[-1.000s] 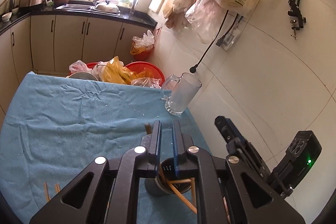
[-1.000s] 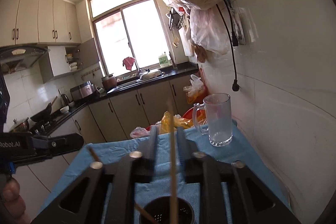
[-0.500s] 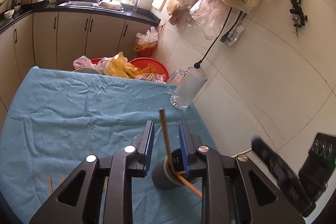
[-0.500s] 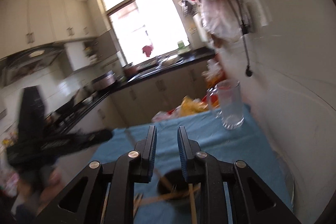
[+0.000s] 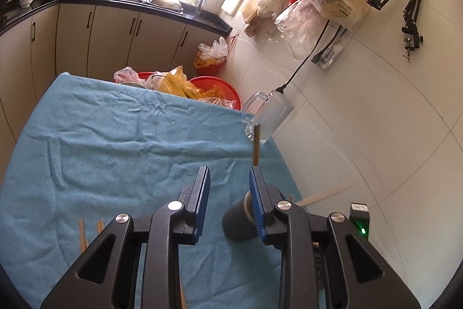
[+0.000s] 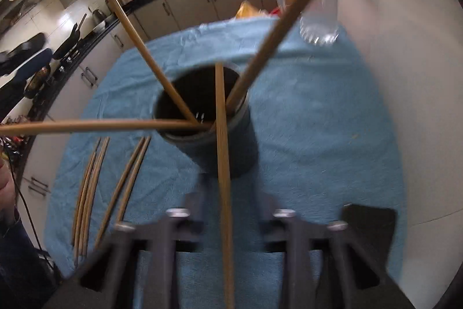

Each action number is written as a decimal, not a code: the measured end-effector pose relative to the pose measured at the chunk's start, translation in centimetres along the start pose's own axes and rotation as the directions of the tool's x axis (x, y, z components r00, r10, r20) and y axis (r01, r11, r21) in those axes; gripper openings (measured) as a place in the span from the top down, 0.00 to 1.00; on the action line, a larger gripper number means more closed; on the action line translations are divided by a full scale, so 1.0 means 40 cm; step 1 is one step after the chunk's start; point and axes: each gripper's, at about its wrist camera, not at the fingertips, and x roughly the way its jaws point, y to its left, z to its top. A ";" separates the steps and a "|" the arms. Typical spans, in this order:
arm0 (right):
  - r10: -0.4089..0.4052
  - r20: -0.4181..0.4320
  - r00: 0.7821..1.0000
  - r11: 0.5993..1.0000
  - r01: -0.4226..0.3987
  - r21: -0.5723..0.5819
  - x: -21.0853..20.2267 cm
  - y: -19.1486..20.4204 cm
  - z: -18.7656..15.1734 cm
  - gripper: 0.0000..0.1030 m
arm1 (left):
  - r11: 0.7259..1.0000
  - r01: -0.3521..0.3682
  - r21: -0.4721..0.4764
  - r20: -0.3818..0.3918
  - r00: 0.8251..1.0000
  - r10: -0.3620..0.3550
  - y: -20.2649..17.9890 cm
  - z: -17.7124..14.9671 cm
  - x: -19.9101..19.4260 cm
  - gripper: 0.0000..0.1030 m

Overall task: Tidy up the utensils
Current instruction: 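Open both tools to drop the chopsticks into the black holder, then move both open tools back over the loose chopsticks on the towel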

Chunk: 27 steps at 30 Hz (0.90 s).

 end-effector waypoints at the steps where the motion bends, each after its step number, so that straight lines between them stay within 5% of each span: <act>1: 0.009 -0.017 1.000 1.000 -0.009 0.016 0.010 -0.007 -0.004 0.93 | 1.000 -0.004 0.000 -0.001 1.000 0.004 0.005 -0.007 -0.006 0.74; 6: 0.025 0.140 0.990 1.000 -0.026 0.003 -0.118 0.021 -0.008 0.93 | 1.000 0.002 -0.011 0.003 1.000 -0.002 0.029 -0.047 -0.036 0.74; 8: 0.049 0.262 0.964 0.999 -0.047 -0.014 -0.192 0.044 0.004 0.93 | 1.000 0.007 -0.018 0.004 1.000 -0.007 0.035 -0.063 -0.042 0.73; 10: -0.006 0.407 0.913 0.999 0.020 -0.032 -0.256 0.071 0.023 0.93 | 1.000 0.009 -0.025 -0.001 1.000 -0.009 0.041 -0.081 -0.045 0.73; 12: 0.028 0.514 0.857 1.000 -0.020 -0.022 -0.298 0.076 0.049 0.93 | 1.000 0.004 -0.027 -0.003 1.000 -0.004 0.047 -0.100 -0.053 0.73; 18: -0.034 0.694 0.720 0.999 0.030 0.017 -0.293 0.108 0.117 0.93 | 0.999 -0.031 -0.020 -0.021 0.999 0.031 0.067 -0.164 -0.072 0.72; 23: -0.070 0.659 0.749 0.998 0.056 0.043 -0.194 0.105 0.166 0.93 | 0.997 -0.070 -0.014 -0.034 0.997 0.070 0.096 -0.208 -0.089 0.71; 27: -0.053 0.572 0.818 0.998 0.022 0.062 -0.154 0.069 0.158 0.89 | 0.996 -0.086 -0.016 -0.032 0.996 0.086 0.121 -0.231 -0.112 0.67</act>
